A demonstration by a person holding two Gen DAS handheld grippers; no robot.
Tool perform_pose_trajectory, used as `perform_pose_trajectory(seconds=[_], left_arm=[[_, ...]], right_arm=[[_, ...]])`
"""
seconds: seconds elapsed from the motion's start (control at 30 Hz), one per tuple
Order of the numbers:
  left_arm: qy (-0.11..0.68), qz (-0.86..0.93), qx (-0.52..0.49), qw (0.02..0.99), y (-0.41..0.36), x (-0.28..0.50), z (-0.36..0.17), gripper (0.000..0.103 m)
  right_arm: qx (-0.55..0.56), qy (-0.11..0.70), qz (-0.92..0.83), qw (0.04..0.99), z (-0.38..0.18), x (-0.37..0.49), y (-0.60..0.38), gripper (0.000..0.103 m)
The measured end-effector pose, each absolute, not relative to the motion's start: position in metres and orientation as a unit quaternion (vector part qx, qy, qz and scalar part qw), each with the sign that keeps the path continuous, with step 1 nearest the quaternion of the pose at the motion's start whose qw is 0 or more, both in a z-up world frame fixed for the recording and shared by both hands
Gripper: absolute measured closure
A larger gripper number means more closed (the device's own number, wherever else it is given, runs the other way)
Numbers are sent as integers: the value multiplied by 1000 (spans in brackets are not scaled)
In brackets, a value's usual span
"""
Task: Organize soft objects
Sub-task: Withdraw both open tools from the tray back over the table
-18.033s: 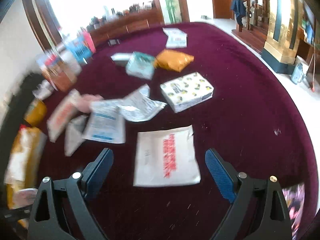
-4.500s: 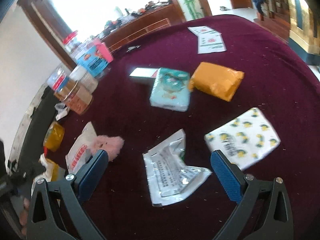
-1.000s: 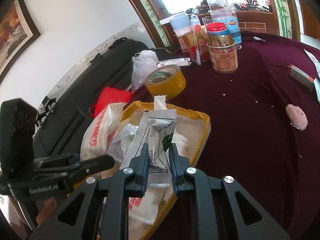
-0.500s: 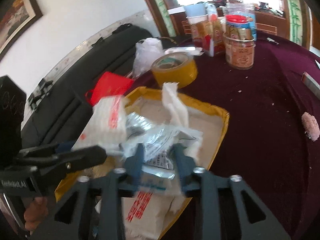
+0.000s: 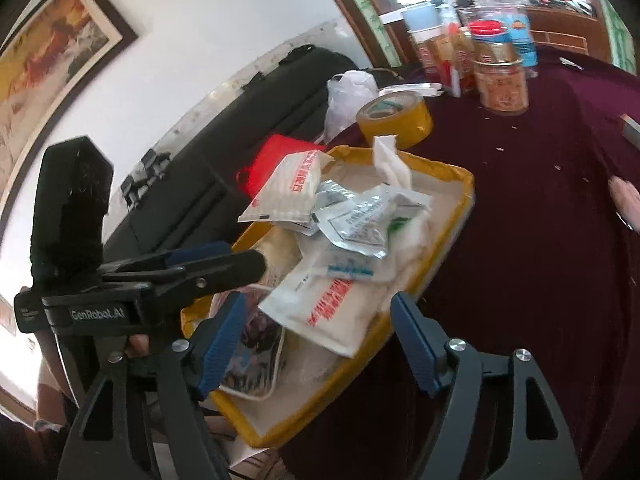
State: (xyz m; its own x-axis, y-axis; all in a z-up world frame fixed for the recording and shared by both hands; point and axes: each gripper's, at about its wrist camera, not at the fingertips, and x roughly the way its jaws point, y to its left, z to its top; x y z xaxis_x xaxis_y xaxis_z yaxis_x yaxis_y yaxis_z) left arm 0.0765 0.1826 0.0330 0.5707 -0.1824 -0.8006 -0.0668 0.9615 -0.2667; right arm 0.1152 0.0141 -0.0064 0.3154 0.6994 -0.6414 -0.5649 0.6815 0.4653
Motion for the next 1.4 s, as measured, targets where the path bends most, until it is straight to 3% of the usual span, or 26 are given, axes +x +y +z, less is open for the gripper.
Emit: perform_pose_trajectory(seconds=[0.53, 0.87, 1.4], left_arm=[[454, -112, -65, 882, 61, 63, 57, 16], [474, -120, -73, 869, 37, 76, 45, 16], [498, -144, -92, 850, 26, 96, 24, 16]], right_arm=[[174, 416, 321, 833, -5, 111, -103, 29], [209, 407, 263, 849, -7, 125, -154, 25], [279, 414, -3, 866, -20, 173, -280, 18]])
